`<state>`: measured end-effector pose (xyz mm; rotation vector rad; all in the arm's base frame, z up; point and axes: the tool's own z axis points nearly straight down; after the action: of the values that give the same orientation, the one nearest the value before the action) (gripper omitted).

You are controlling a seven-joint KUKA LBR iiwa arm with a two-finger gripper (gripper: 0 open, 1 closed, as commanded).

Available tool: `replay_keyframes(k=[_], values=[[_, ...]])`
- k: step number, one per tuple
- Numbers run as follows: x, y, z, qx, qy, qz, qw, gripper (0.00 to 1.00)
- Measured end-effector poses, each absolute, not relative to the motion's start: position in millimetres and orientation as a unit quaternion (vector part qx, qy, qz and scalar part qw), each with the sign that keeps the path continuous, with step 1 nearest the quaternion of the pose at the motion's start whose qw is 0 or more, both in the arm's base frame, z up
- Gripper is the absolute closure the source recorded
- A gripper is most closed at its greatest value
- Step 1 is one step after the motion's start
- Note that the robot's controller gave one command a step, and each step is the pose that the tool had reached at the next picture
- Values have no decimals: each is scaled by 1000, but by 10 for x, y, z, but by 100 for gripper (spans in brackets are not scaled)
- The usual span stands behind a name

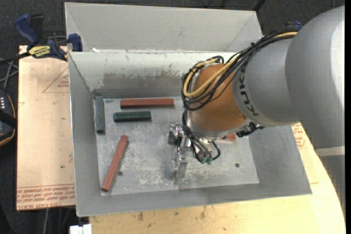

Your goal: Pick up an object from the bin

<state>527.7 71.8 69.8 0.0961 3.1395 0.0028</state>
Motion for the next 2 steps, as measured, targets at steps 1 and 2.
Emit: replay_keyframes(k=[1, 2], values=[[5778, 478, 802, 39, 999, 1, -1, 0], [6268, 301, 834, 38, 999, 0, 3, 0]])
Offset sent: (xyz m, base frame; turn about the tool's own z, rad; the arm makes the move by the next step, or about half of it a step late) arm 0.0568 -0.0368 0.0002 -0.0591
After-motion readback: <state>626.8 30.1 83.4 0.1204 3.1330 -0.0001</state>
